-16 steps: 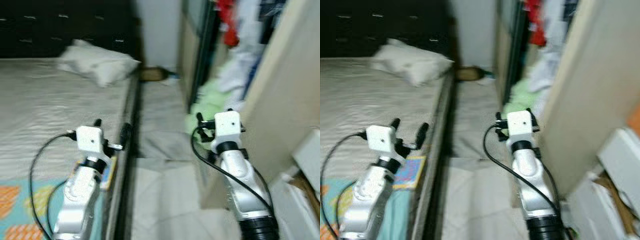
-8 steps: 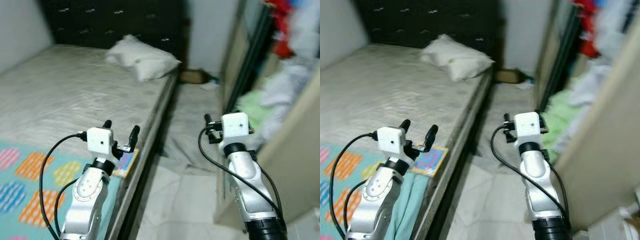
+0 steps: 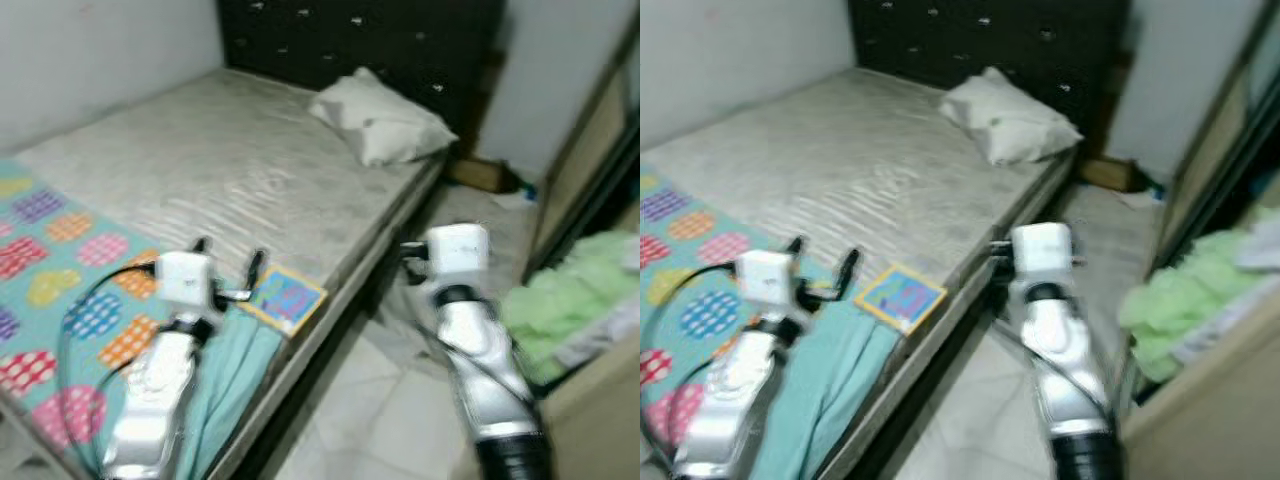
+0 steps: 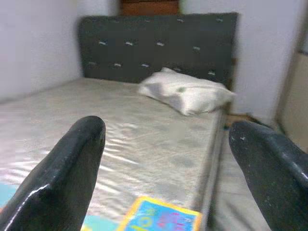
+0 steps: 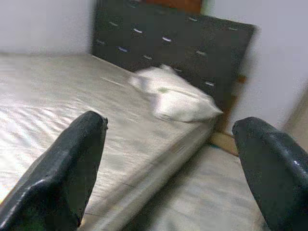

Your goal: Clean up the room

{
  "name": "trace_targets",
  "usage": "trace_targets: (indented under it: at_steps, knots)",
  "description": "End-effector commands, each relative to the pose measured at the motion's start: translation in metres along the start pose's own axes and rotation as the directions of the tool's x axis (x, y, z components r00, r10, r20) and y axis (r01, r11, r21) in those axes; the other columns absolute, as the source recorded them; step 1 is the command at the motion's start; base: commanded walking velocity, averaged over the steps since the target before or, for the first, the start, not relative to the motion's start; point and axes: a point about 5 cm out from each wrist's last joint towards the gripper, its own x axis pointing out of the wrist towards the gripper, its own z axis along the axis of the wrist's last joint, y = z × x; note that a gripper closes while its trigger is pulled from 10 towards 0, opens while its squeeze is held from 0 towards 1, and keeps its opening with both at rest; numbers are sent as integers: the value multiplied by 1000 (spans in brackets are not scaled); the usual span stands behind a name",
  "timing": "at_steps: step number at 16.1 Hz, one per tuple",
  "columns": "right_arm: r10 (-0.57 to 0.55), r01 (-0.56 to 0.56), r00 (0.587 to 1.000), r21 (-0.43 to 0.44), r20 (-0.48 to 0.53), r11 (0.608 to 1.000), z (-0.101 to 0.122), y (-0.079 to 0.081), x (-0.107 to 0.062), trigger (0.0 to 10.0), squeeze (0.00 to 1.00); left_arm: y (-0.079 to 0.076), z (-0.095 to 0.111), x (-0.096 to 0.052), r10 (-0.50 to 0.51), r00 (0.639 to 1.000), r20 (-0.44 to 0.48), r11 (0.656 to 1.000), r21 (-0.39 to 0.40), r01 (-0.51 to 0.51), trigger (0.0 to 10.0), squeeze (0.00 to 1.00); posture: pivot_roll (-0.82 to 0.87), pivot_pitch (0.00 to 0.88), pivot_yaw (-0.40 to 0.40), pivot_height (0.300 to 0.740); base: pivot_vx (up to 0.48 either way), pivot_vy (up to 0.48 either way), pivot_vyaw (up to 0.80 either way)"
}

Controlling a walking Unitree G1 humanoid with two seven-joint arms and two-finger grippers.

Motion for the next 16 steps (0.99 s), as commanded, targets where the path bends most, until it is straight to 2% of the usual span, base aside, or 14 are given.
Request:
trace_targets:
  at_steps: [1, 16]
  knots:
    - [-21, 21, 1000, -13, -3, 1000, -1, -9, 1, 10000, 0, -6, 2, 2, -20, 1000, 9, 1000, 0, 20, 10000, 0, -79, 2, -38, 740, 0, 0, 800]
    - [-20, 20, 1000, -10, -3, 1000, -1, -11, 1, 10000, 0, -7, 1, 4, -9, 1000, 7, 1000, 1, 9, 10000, 0, -84, 9, -40, 740, 0, 0, 800]
